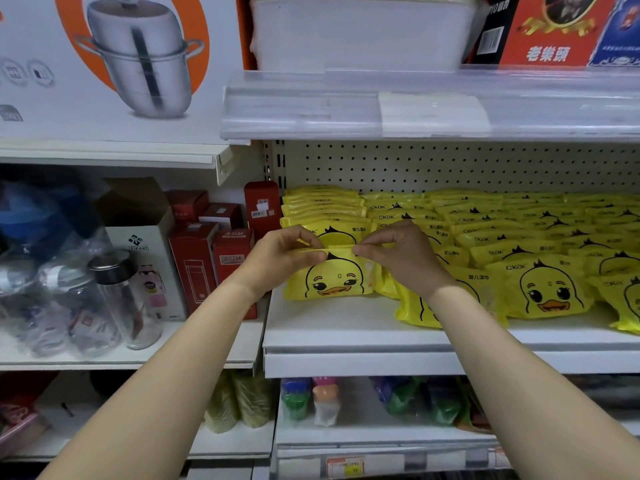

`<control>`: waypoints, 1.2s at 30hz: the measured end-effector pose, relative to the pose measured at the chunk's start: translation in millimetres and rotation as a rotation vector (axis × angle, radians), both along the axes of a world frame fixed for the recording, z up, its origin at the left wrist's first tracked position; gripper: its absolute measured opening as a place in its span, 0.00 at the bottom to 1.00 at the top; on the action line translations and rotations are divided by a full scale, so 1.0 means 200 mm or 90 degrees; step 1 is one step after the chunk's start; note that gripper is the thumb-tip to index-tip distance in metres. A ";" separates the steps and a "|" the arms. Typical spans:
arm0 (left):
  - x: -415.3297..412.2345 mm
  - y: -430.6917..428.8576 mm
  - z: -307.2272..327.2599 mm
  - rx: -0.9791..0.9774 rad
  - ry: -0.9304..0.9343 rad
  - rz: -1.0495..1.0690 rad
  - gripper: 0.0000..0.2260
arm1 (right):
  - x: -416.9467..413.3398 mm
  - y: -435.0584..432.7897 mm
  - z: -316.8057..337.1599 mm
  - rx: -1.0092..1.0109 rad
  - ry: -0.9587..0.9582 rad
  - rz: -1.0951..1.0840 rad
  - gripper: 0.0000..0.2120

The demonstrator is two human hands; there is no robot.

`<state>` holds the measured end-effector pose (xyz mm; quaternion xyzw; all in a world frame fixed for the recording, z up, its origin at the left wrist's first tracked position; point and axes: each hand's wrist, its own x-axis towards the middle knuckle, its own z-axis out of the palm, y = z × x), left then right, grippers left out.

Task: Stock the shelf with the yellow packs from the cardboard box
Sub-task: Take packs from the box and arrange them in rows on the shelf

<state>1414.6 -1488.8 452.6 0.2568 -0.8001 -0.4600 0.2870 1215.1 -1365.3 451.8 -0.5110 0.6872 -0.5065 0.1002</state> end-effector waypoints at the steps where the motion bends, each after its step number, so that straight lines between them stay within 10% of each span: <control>1: -0.01 0.00 0.00 -0.023 -0.015 0.002 0.04 | 0.00 -0.01 0.00 0.000 0.015 -0.001 0.05; 9: -0.15 -0.09 0.03 -0.293 -0.003 0.115 0.03 | -0.05 -0.09 0.02 -0.102 0.093 -0.068 0.06; 19: -0.17 -0.20 -0.07 -0.331 -0.020 0.259 0.06 | -0.17 -0.18 0.05 -0.065 0.178 -0.110 0.07; 36: -0.22 -0.24 0.05 -0.671 -0.160 0.179 0.07 | -0.22 -0.30 0.12 -0.007 0.528 -0.042 0.07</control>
